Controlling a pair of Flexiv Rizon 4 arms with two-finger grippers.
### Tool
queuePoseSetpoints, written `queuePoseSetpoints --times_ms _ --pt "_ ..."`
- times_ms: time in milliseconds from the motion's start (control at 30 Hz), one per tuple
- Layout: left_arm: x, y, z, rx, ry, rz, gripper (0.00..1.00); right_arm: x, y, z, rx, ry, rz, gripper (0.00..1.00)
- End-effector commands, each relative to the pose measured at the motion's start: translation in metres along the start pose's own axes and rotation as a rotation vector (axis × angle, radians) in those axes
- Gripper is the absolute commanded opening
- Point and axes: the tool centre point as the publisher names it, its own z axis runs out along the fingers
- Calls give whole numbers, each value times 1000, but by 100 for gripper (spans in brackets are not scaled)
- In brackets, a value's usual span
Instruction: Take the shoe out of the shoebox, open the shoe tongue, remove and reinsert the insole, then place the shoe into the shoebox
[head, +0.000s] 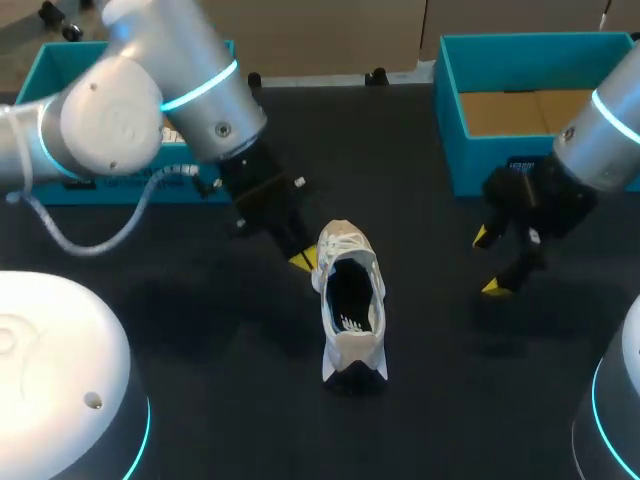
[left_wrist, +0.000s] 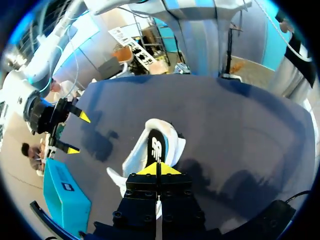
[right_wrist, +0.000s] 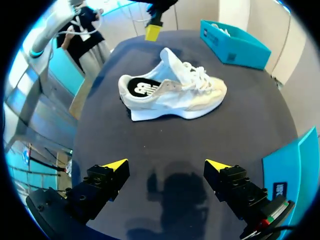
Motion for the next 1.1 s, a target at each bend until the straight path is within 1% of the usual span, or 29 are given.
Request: queuePoseSetpoints --times_ms 33,367,467,600,633,967,1000,1067,1100 --pt "-12 8 -17 -25 182 54 0 4 -10 -12 2 8 0 100" --pt "-12 8 -17 -25 182 54 0 4 -10 -12 2 8 0 100" --pt "-17 1 -3 -18 267 135 0 4 -10 -12 2 8 0 100" --pt "-19 -6 6 -15 387 227 0 4 -10 -12 2 8 0 100" --pt "-21 -6 6 -44 442 270 0 4 -10 -12 2 8 0 100" --pt "-21 -6 6 -44 442 270 0 4 -10 -12 2 8 0 100" --pt "-22 -9 15 -70 477 293 0 4 -10 -12 2 8 0 100" --pt "-23 -15 27 -44 512 337 0 4 -10 -12 2 8 0 100" --pt "-23 -17 32 -46 521 346 0 4 -10 -12 2 8 0 100"
